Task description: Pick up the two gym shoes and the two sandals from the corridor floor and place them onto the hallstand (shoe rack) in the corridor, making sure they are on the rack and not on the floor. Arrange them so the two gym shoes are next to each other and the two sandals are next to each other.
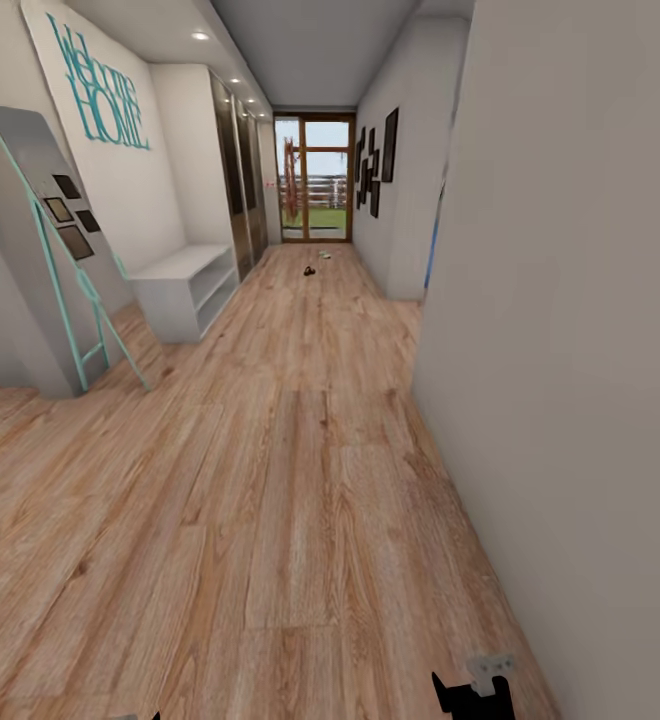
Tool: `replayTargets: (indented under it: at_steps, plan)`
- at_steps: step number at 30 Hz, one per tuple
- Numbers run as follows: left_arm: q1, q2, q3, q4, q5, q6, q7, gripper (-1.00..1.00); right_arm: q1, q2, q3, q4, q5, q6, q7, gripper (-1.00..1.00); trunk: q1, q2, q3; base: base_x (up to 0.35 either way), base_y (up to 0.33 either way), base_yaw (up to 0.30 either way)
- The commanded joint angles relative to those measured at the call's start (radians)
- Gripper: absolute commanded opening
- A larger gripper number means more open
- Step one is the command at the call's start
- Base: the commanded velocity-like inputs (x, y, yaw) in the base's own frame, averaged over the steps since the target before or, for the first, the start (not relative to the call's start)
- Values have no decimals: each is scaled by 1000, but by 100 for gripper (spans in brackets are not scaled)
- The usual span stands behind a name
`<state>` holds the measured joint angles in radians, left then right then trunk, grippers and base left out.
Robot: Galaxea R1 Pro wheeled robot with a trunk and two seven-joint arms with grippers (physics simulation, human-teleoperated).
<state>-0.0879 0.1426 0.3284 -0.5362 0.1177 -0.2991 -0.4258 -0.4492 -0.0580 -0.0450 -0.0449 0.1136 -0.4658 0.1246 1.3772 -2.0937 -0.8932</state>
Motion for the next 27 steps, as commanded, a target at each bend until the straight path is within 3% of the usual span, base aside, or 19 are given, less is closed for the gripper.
replayTargets:
  at_steps: [1,8,27]
  plan:
    - [-1,0,3,1,9,1,-10,100,0,-1,-6,0,9,-3,1,100,0,0,-1,339,0,269]
    - [-1,-1,3,1,8,1,-10,100,0,-2,-6,0,9,-4,1,100,0,0,-1,339,0,195]
    - [-1,0,4,1,10,1,-10,100,0,-8,-7,1,8,-4,0,100,0,0,-1,339,0,11]
